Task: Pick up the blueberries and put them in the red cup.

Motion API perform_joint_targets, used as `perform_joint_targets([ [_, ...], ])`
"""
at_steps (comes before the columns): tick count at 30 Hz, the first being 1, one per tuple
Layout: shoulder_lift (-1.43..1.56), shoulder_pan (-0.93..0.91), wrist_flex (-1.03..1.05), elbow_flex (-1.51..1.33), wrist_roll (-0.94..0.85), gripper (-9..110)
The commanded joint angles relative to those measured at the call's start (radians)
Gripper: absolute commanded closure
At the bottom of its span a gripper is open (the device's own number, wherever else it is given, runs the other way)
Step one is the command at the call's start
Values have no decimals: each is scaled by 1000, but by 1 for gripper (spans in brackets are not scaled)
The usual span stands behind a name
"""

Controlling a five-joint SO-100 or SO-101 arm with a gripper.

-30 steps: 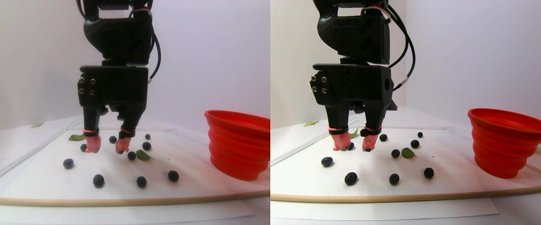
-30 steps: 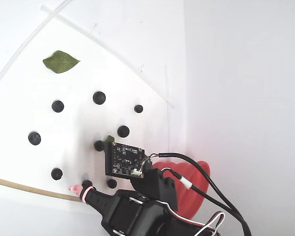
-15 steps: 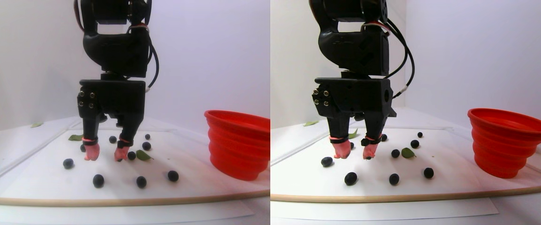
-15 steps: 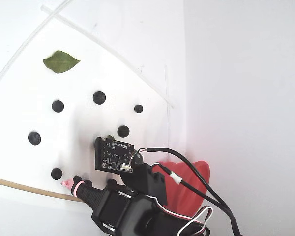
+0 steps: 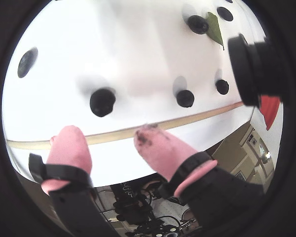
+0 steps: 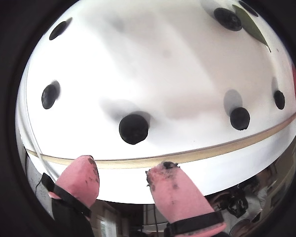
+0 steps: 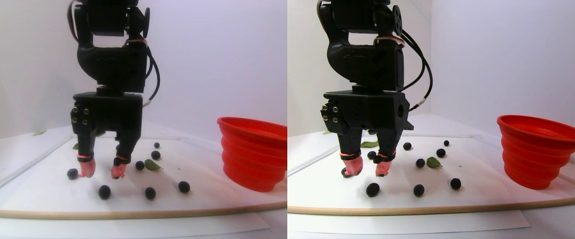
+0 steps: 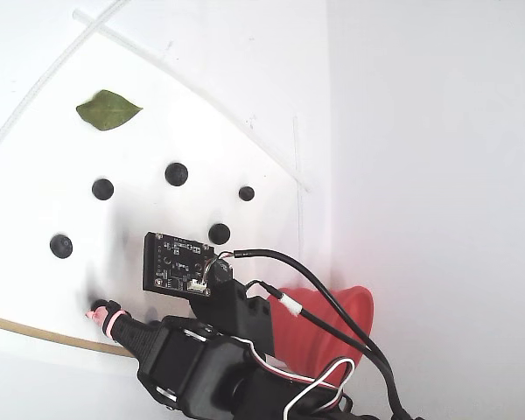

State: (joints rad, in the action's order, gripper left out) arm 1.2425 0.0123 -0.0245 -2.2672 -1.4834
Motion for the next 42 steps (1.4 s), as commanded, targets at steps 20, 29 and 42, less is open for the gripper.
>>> perform_joint_targets([
  [20, -120, -11, -83, 80, -11, 82],
  [29, -147, -5, -107, 89, 3, 82],
  [42, -184, 3, -153, 84, 20, 84],
])
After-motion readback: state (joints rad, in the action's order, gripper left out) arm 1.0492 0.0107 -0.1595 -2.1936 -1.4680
